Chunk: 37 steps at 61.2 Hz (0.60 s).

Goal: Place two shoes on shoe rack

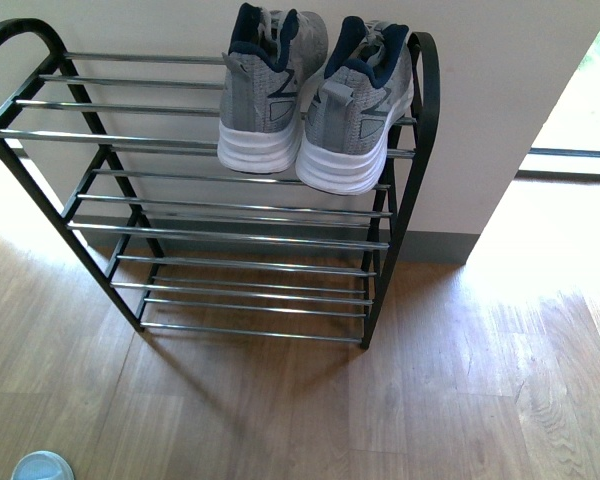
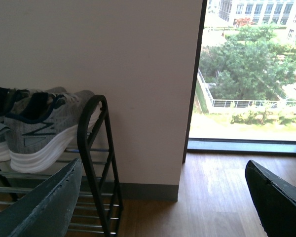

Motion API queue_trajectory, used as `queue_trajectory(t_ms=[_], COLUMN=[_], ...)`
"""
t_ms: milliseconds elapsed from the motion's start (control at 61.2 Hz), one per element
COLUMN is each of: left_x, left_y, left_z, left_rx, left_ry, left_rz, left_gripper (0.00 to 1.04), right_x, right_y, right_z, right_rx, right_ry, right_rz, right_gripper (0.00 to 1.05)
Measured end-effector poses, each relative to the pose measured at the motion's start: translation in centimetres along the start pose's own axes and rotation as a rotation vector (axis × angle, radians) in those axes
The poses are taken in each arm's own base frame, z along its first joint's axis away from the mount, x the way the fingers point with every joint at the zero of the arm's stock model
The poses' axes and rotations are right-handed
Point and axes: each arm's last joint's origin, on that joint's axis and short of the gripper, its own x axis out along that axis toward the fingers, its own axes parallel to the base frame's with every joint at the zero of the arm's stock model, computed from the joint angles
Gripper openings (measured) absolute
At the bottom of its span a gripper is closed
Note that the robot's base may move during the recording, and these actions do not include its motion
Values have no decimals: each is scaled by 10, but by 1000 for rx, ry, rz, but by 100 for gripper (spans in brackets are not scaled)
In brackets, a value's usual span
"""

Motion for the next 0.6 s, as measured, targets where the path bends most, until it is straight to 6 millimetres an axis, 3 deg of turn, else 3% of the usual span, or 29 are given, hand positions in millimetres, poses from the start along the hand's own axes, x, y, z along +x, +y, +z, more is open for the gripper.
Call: queue_trajectory(t_ms=[262,605], left_x=[-12,-25], left_y=[14,14], left_z=[-10,-20], left_rx=[4,5], left_ry=[1,-16], left_rz=[7,-1], left_gripper=[1,1], right_x=[0,0], right_y=[0,0], right_z=[0,0], right_rx=[0,0], right_ry=[0,0], right_rz=[-1,0], right_gripper=[96,96])
